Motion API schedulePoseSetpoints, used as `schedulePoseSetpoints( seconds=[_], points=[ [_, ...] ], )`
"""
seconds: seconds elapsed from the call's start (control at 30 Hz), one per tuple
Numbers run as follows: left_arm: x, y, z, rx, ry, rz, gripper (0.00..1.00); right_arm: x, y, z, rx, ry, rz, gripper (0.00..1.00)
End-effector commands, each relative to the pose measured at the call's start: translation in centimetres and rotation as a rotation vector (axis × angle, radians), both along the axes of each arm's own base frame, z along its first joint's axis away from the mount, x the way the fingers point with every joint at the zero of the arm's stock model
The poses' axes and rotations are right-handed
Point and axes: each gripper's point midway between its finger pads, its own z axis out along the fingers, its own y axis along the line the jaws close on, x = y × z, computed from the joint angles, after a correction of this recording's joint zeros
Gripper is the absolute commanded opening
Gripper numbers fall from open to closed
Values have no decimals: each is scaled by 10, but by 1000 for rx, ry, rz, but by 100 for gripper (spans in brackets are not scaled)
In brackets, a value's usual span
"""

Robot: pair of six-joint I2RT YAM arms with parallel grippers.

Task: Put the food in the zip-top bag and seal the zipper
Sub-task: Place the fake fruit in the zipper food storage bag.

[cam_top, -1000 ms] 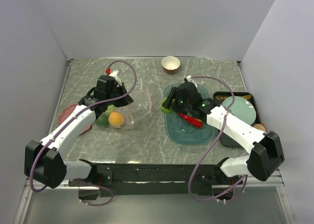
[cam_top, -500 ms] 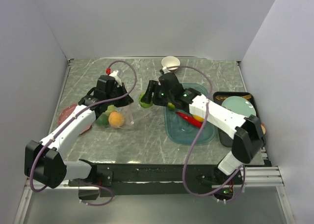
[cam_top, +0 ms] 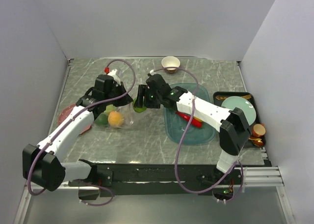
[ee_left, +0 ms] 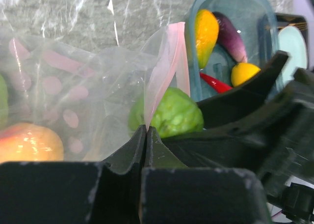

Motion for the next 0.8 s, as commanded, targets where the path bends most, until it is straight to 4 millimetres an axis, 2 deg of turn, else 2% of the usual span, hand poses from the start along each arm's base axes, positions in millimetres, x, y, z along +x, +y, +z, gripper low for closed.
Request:
schedulePoseSetpoints(
  seconds=[0.0,0.07,0.17,0.33,0.4,0.63,0.77],
  points=[
    [3,-1,46,-49,-110,9,1,8,2,37,54,-90,-18,82],
    [3,0,48,-49,-116,11,1,6,-1,42,65,-99,-29,93],
    [3,0,49,-49,-120,11,1,7,-9,52,79,-124,-60,98],
    [2,0,48,-47,-114,9,1,7,-32,69,74,-180,-134,100],
    [2,0,47,-47,-114,13,1,8,-50,72,56,-201,-190,100],
    [1,-1,50,-61,-116,9,1,9,-114,54,-13,-189,-384,100],
    [0,-2,59,-73,-137,5,1,4,-156,18,-126,-116,-499,100]
  ],
)
